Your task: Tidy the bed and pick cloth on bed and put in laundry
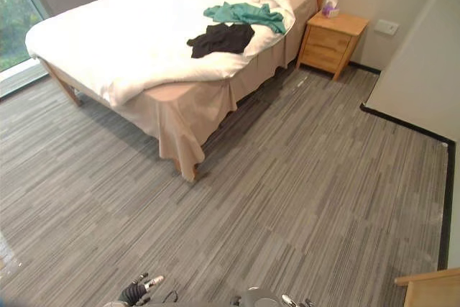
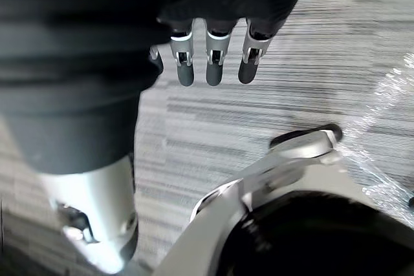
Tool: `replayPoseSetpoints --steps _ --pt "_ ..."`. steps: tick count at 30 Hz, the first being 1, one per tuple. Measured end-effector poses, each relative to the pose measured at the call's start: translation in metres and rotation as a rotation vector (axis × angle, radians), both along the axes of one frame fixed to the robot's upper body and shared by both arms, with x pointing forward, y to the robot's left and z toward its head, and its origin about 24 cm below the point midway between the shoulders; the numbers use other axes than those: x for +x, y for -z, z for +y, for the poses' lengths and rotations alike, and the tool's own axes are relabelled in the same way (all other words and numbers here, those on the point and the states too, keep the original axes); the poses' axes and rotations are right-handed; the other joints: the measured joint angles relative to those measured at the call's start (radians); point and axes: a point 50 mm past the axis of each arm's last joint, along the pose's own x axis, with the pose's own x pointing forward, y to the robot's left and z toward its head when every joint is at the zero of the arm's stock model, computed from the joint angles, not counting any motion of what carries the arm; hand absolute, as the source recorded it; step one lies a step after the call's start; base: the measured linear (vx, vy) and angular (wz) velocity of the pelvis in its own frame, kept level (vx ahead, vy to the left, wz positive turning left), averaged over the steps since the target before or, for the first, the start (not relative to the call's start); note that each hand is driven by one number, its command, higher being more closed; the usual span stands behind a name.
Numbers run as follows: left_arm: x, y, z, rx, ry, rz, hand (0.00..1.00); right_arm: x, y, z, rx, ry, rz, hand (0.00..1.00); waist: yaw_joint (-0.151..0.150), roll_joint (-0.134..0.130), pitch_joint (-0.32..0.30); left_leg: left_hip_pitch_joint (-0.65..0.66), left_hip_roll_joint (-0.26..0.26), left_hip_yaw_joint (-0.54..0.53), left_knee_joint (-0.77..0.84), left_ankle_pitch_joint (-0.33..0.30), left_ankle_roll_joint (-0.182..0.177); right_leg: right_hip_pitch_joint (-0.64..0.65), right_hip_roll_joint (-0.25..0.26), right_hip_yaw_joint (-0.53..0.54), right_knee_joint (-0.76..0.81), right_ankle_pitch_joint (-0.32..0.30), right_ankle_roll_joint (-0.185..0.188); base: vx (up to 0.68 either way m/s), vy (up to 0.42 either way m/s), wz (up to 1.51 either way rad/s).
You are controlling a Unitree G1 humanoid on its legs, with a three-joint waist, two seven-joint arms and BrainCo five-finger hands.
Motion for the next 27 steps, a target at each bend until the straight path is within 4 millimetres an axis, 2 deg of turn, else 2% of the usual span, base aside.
replayPoseSetpoints --steps 1,2,3,4,5,6,7,8,9,10,11,12,13,14,15,16,17,18,19,20,21,22,23,24,25,26,27 --pt "-0.001 0.000 -0.001 -0.007 -0.013 -0.009 0.00 0.006 0.000 -0.001 0.003 -0.006 -0.008 0.00 0.012 0.001 0.001 -0.034 -0.022 0.010 -0.033 -0.029 0.014 0.030 -0.002 0.030 -0.020 0.002 0.002 0.34 0.069 -1.08" --pt "0.001 -0.001 0.001 -0.013 -0.026 -0.034 0.00 0.025 -0.002 0.004 0.015 -0.015 -0.052 0.00 0.034 -0.012 0.008 -0.072 -0.056 0.069 -0.188 -0.061 0.037 0.083 -0.032 0.052 -0.048 0.004 0.008 0.41 0.086 -1.03" --pt "0.002 -0.002 0.002 -0.011 -0.026 -0.042 0.00 0.028 -0.003 0.005 0.019 -0.015 -0.062 0.00 0.037 -0.017 0.010 -0.077 -0.065 0.089 -0.245 -0.063 0.041 0.094 -0.044 0.051 -0.056 0.003 0.014 0.45 0.119 -0.93" --pt "0.005 -0.004 0.003 -0.018 -0.027 -0.068 0.00 0.034 -0.004 0.007 0.028 -0.012 -0.091 0.00 0.044 -0.027 0.016 -0.087 -0.094 0.153 -0.457 -0.032 0.055 0.130 -0.080 0.043 -0.080 -0.003 0.045 0.50 0.148 -0.42" --pt "0.006 -0.004 0.001 -0.020 -0.026 -0.077 0.00 0.037 -0.005 0.006 0.026 -0.009 -0.111 0.00 0.043 -0.023 0.015 -0.088 -0.120 0.201 -0.683 0.076 0.069 0.159 -0.100 0.038 -0.105 -0.016 0.078 0.51 0.171 -0.25" --pt "0.004 -0.003 -0.002 -0.028 -0.023 -0.076 0.00 0.037 -0.006 0.006 0.023 -0.008 -0.116 0.00 0.043 -0.006 0.011 -0.086 -0.133 0.220 -0.832 0.222 0.100 0.187 -0.098 0.034 -0.122 -0.028 0.101 0.46 0.179 0.00" --pt "0.003 -0.002 -0.003 -0.032 -0.024 -0.071 0.00 0.036 -0.005 0.007 0.026 -0.003 -0.113 0.00 0.048 -0.003 0.009 -0.077 -0.131 0.220 -0.857 0.308 0.125 0.202 -0.100 0.034 -0.129 -0.034 0.113 0.39 0.169 0.32" --pt "0.005 -0.003 0.006 -0.019 -0.036 -0.070 0.00 0.032 -0.002 0.017 0.056 0.012 -0.097 0.00 0.047 -0.033 0.000 -0.049 -0.185 0.242 -0.900 0.298 0.166 0.236 -0.144 0.012 -0.146 -0.022 0.158 0.46 0.221 0.37" --pt "0.009 -0.003 0.006 -0.016 -0.022 -0.073 0.00 0.033 -0.001 0.022 0.061 0.000 -0.101 0.00 0.046 -0.044 -0.006 -0.048 -0.206 0.239 -0.906 0.276 0.179 0.233 -0.162 -0.001 -0.150 0.012 0.181 0.44 0.217 0.38" --pt "0.010 -0.003 0.005 -0.015 -0.019 -0.074 0.00 0.034 -0.001 0.024 0.060 -0.010 -0.099 0.00 0.053 -0.043 -0.006 -0.044 -0.211 0.237 -0.903 0.272 0.185 0.234 -0.165 -0.001 -0.152 0.026 0.179 0.42 0.225 0.29" --pt "0.009 -0.002 0.005 -0.016 -0.016 -0.057 0.00 0.034 0.000 0.025 0.056 -0.027 -0.090 0.00 0.067 -0.041 -0.009 -0.037 -0.230 0.230 -0.895 0.265 0.209 0.244 -0.175 -0.007 -0.152 0.073 0.185 0.50 0.273 0.39" --pt "0.009 -0.001 0.004 -0.007 -0.005 -0.043 0.00 0.034 0.000 0.024 0.046 -0.027 -0.083 0.00 0.067 -0.039 -0.011 -0.018 -0.246 0.232 -0.905 0.252 0.220 0.255 -0.181 -0.007 -0.142 0.117 0.198 0.41 0.228 0.44" --pt "0.008 0.000 0.004 -0.009 -0.007 -0.034 0.00 0.033 0.000 0.024 0.041 -0.027 -0.074 0.00 0.068 -0.039 -0.015 -0.008 -0.252 0.232 -0.915 0.246 0.222 0.252 -0.185 -0.007 -0.127 0.129 0.204 0.45 0.256 0.41" --pt "0.004 0.002 0.004 -0.012 -0.010 -0.005 0.00 0.030 0.002 0.024 0.037 -0.023 -0.043 0.00 0.076 -0.047 -0.024 0.032 -0.276 0.220 -0.948 0.229 0.229 0.226 -0.203 -0.008 -0.030 0.144 0.209 0.35 0.177 0.36" --pt "0.000 0.003 0.006 -0.006 -0.004 0.027 0.00 0.027 0.003 0.023 0.037 -0.006 -0.019 0.00 0.076 -0.058 -0.031 0.078 -0.297 0.206 -0.974 0.210 0.232 0.168 -0.232 -0.015 0.146 0.154 0.223 0.35 0.177 0.31" --pt "-0.002 0.004 0.007 -0.001 0.003 0.041 0.00 0.026 0.003 0.022 0.035 -0.002 -0.012 0.00 0.080 -0.063 -0.032 0.099 -0.303 0.202 -0.986 0.201 0.231 0.137 -0.245 -0.015 0.234 0.168 0.244 0.28 0.110 0.26" --pt "-0.010 0.006 0.011 0.015 0.012 0.089 0.00 0.026 0.004 0.022 0.034 0.007 0.003 0.00 0.077 -0.075 -0.038 0.157 -0.321 0.185 -1.008 0.166 0.225 0.026 -0.297 -0.012 0.510 0.234 0.292 0.21 0.068 0.14" --pt "-0.012 0.007 0.012 0.022 0.015 0.104 0.00 0.027 0.004 0.022 0.032 0.008 0.003 0.00 0.076 -0.075 -0.038 0.174 -0.324 0.180 -1.011 0.157 0.225 -0.013 -0.314 -0.011 0.600 0.234 0.294 0.34 0.101 0.11" --pt "-0.017 0.008 0.014 0.031 0.019 0.127 0.00 0.027 0.003 0.020 0.025 0.005 0.004 0.00 0.076 -0.076 -0.041 0.228 -0.328 0.178 -1.026 0.140 0.213 -0.107 -0.367 -0.033 0.781 0.191 0.244 0.38 0.106 0.05" --pt "-0.020 0.009 0.014 0.039 0.033 0.147 0.00 0.029 0.002 0.016 -0.001 -0.002 -0.013 0.00 0.073 -0.074 -0.045 0.282 -0.328 0.166 -1.051 0.134 0.210 -0.184 -0.410 -0.081 0.871 0.136 0.205 0.31 0.087 0.07" --pt "-0.022 0.009 0.014 0.044 0.041 0.159 0.00 0.031 0.001 0.014 -0.010 -0.002 -0.022 0.00 0.072 -0.075 -0.045 0.300 -0.327 0.159 -1.059 0.134 0.210 -0.203 -0.420 -0.095 0.878 0.117 0.208 0.38 0.058 0.29" --pt "-0.022 0.009 0.014 0.046 0.064 0.175 0.00 0.036 -0.001 0.009 -0.030 -0.005 -0.046 0.00 0.061 -0.075 -0.045 0.341 -0.326 0.139 -1.080 0.134 0.210 -0.258 -0.431 -0.120 0.837 0.065 0.224 0.32 -0.024 0.59" --pt "-0.017 0.009 0.013 0.046 0.077 0.171 0.00 0.039 -0.003 0.005 -0.042 -0.009 -0.062 0.00 0.048 -0.073 -0.044 0.365 -0.322 0.109 -1.090 0.132 0.207 -0.297 -0.430 -0.144 0.725 0.029 0.229 0.38 -0.045 0.67" --pt "-0.015 0.009 0.012 0.044 0.081 0.168 0.00 0.039 -0.003 0.005 -0.044 -0.008 -0.067 0.00 0.046 -0.071 -0.044 0.368 -0.319 0.096 -1.092 0.130 0.203 -0.306 -0.427 -0.152 0.677 0.020 0.230 0.31 -0.110 0.73" --pt "-0.007 0.008 0.010 0.035 0.078 0.147 0.00 0.040 -0.003 0.004 -0.044 -0.003 -0.081 0.00 0.040 -0.066 -0.040 0.379 -0.309 0.067 -1.092 0.123 0.191 -0.312 -0.411 -0.154 0.566 0.016 0.225 0.30 -0.161 0.82" --pt "0.000 0.007 0.007 0.023 0.073 0.132 0.00 0.040 -0.003 0.005 -0.043 -0.009 -0.087 0.00 0.032 -0.058 -0.036 0.388 -0.291 0.027 -1.090 0.113 0.173 -0.306 -0.381 -0.147 0.409 0.021 0.225 0.35 -0.235 1.18" --pt "0.006 0.006 0.004 0.016 0.071 0.115 0.00 0.041 -0.003 0.010 -0.028 -0.032 -0.095 0.00 0.030 -0.053 -0.031 0.396 -0.261 -0.024 -1.079 0.090 0.139 -0.292 -0.333 -0.091 0.186 0.073 0.222 0.23 -0.174 0.96"
